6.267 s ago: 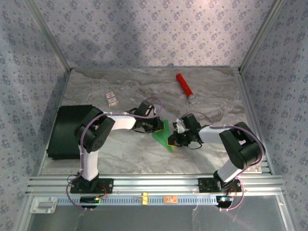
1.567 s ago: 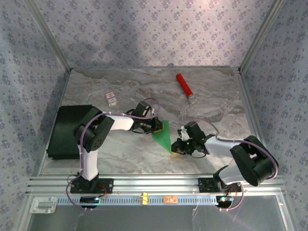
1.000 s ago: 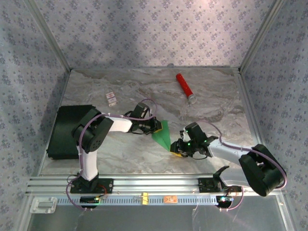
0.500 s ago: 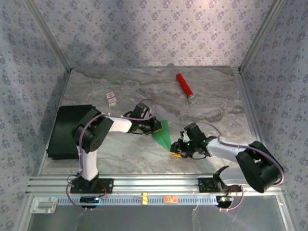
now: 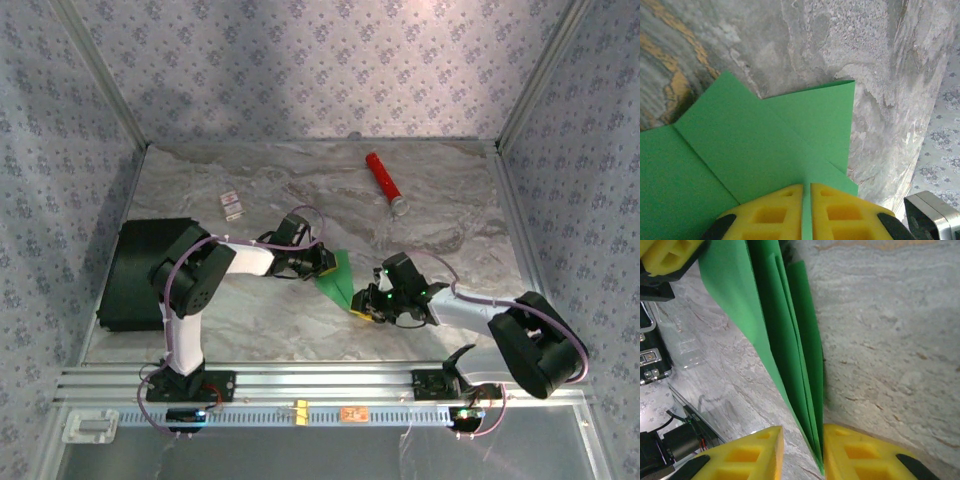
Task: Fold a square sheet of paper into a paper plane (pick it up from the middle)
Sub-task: Turn over the paper at the center of the table.
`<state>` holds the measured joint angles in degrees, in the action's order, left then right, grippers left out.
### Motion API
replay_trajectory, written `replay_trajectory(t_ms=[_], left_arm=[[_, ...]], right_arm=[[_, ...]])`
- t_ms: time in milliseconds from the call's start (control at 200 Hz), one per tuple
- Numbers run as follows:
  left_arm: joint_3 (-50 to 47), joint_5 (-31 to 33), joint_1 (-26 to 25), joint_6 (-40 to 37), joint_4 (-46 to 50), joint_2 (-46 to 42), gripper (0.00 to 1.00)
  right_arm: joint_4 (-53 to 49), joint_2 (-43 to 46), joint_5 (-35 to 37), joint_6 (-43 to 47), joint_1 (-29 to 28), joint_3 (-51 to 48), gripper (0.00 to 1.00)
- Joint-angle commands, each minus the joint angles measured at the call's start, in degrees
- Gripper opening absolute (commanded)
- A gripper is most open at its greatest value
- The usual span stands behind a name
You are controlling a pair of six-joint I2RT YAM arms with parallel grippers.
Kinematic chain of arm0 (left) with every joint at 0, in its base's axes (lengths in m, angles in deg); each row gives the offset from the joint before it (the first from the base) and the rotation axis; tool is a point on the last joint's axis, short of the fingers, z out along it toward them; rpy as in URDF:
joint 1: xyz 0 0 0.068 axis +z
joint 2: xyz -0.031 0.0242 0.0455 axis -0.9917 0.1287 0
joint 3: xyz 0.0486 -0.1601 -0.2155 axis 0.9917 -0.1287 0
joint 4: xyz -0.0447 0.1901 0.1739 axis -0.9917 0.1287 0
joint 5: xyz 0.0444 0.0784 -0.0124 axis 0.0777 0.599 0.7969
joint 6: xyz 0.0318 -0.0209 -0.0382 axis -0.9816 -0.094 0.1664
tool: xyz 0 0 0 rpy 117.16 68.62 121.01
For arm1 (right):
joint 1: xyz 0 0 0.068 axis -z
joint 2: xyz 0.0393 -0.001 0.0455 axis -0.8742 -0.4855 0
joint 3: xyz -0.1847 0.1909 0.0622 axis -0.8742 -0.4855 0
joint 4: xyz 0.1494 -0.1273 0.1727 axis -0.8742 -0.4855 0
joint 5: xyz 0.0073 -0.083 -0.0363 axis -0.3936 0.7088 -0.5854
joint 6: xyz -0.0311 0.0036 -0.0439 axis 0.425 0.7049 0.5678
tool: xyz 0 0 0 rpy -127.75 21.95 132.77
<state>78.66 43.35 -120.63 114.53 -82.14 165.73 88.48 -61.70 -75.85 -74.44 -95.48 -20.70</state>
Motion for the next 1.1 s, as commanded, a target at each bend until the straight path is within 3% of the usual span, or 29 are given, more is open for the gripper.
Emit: replay_trajectory(t_ms=[0,280,520,655,849,1099], left_arm=[[-1.96,3.03,0.63,-0.01,5.31,1.89,0.12],[-1.89,2.14,0.64,0.25,4.14,1.74,0.12],[-1.8,0.95,0.58,0.43,2.62,0.06,0.16],[-1.58,1.02,0.52,-0.22,2.88,-2.6,0.25],[-0.69,3.03,-0.21,-3.34,7.28,-8.88,0.48],[-2.95,9.32,-0.69,-6.11,12.64,-17.46,0.52]], right_arm=[[1.24,-0.51,1.29,-0.21,0.33,0.68,0.28],[2.72,-1.38,1.05,1.26,0.94,0.67,0.25],[2.5,-1.26,0.53,2.65,1.97,-0.47,0.14],[2.41,-0.06,-0.4,3.92,2.35,-0.94,0.08],[-4.38,4.59,1.54,8.08,3.49,0.14,0.07],[-18.64,14.03,9.68,16.14,4.64,3.63,0.06]])
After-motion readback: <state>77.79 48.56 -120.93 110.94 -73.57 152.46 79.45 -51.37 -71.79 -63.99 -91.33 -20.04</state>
